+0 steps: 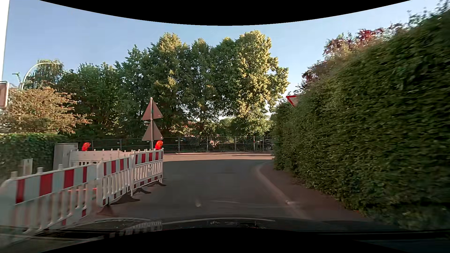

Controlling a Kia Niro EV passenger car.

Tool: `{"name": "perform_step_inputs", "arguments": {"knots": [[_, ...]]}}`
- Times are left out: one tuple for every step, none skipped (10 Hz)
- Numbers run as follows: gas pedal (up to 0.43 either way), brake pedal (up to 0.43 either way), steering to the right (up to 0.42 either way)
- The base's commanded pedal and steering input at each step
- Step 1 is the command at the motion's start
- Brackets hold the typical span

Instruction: Follow the waypoints while adhering to traffic rules and regulations

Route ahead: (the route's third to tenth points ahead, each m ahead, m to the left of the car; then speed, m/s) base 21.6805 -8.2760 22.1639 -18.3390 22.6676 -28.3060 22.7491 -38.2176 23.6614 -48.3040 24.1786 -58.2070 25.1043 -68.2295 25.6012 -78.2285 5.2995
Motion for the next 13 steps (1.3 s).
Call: {"name": "perform_step_inputs", "arguments": {"knots": [[0.079, 0.0, -0.005], [0.0, 0.0, -0.016], [0.0, 0.0, -0.028], [0.0, 0.0, -0.032], [0.0, 0.0, -0.029], [0.0, 0.0, -0.029], [0.0, 0.0, -0.029], [0.0, 0.0, -0.033], [0.0, 0.0, -0.033], [0.0, 0.0, -0.029], [0.0, 0.0, -0.028], [0.0, 0.0, -0.03], [0.0, 0.0, -0.03]]}}
